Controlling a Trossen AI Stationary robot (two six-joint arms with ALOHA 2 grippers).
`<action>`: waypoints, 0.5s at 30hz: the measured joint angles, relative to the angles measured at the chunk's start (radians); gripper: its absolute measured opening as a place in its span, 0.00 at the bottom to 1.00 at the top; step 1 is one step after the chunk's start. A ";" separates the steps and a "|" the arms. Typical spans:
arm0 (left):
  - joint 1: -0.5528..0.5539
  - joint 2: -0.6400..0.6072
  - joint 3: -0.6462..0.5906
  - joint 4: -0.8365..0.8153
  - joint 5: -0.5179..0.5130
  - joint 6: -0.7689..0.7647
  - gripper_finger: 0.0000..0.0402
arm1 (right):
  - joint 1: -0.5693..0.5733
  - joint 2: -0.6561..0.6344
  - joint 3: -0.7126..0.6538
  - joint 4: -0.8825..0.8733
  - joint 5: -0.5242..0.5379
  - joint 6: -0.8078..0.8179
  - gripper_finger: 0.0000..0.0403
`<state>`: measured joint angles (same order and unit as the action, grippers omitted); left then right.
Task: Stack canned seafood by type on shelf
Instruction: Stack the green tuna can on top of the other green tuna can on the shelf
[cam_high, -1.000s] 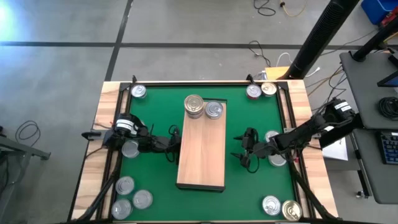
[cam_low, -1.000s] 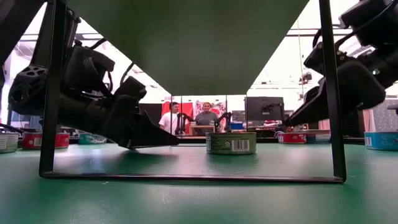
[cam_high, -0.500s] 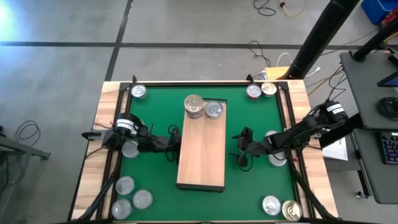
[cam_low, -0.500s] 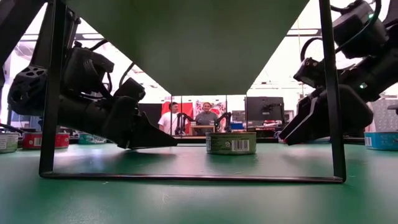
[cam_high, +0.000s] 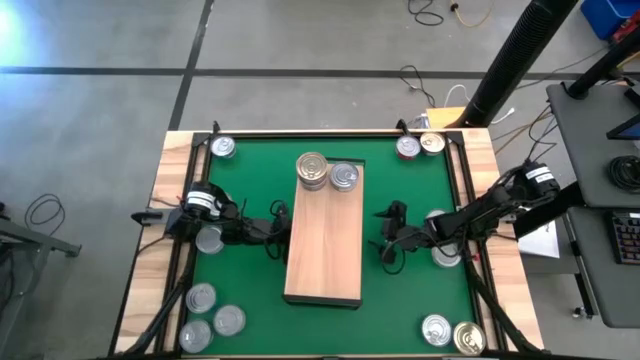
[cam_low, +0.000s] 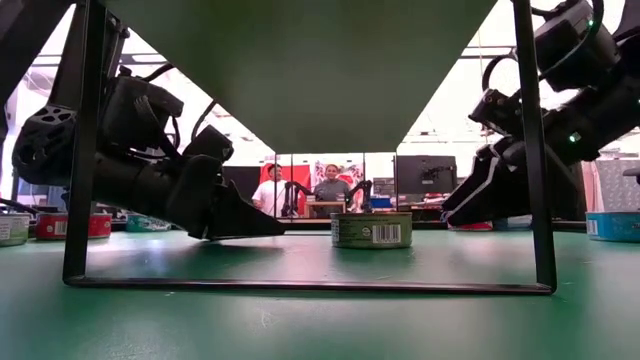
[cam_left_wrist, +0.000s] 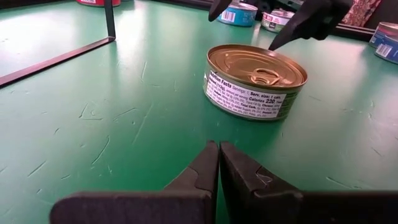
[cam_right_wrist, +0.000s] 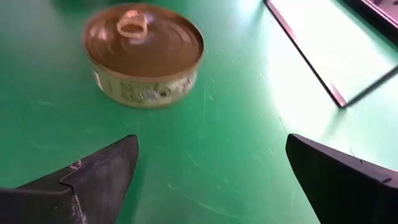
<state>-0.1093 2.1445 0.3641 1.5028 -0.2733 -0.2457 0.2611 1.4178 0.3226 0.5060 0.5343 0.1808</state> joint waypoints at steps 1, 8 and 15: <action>0.000 0.000 0.000 0.000 0.000 0.001 0.00 | 0.000 -0.001 0.006 0.000 -0.003 0.001 0.99; 0.000 0.000 0.002 -0.005 0.028 0.009 0.00 | -0.003 -0.001 0.019 0.001 -0.037 -0.005 0.99; 0.000 0.000 0.023 -0.029 0.027 0.008 0.00 | -0.011 -0.001 0.019 0.001 -0.042 0.028 0.99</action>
<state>-0.1089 2.1441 0.3872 1.4742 -0.2464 -0.2378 0.2499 1.4166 0.3412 0.5072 0.4928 0.2085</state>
